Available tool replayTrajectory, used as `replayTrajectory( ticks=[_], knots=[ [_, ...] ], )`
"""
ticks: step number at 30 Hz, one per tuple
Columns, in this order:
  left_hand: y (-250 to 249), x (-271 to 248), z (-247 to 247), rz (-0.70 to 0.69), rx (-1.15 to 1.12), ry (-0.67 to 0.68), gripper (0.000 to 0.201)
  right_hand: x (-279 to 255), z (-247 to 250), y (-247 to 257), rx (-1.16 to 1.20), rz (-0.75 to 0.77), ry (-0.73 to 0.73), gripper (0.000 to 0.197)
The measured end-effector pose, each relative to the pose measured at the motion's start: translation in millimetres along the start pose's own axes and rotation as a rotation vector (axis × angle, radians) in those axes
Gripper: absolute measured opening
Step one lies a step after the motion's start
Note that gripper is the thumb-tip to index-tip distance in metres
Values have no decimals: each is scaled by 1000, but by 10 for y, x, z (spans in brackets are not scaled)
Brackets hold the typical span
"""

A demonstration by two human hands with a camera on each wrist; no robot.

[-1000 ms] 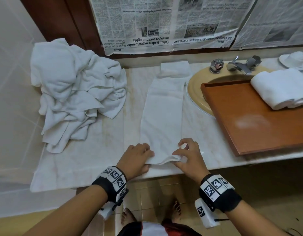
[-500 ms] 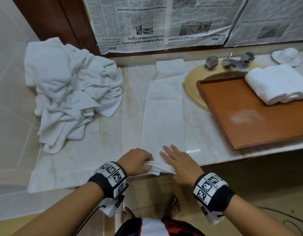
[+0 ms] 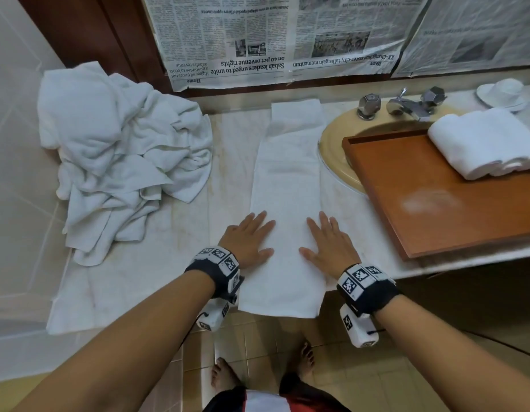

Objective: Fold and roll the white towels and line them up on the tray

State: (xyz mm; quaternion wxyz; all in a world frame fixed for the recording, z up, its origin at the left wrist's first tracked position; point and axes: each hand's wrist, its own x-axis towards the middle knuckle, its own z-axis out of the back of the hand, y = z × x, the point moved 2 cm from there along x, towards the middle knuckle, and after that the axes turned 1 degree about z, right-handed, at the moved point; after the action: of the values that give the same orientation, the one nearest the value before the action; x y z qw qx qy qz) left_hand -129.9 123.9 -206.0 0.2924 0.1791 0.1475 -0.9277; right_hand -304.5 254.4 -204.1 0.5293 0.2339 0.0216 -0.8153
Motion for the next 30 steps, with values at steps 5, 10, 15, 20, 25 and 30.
replayTrajectory(
  ticks=[5,10,15,20,25,30],
  knots=[
    [142,-43,-124,68,-4,18,73,225,56,15,-60,62,117,77],
    [289,-61,-144,167,-54,14,75,578,192,123,-147,132,203,80],
    [451,24,-46,244,-89,40,79,985,306,196,-176,135,255,81],
    [591,251,106,289,-91,71,82,1314,506,222,-177,136,275,79],
    [635,386,217,309,-105,93,80,929,299,520,-300,255,129,69],
    [694,423,230,307,-119,97,80,317,-111,449,-329,368,227,86]
  ],
)
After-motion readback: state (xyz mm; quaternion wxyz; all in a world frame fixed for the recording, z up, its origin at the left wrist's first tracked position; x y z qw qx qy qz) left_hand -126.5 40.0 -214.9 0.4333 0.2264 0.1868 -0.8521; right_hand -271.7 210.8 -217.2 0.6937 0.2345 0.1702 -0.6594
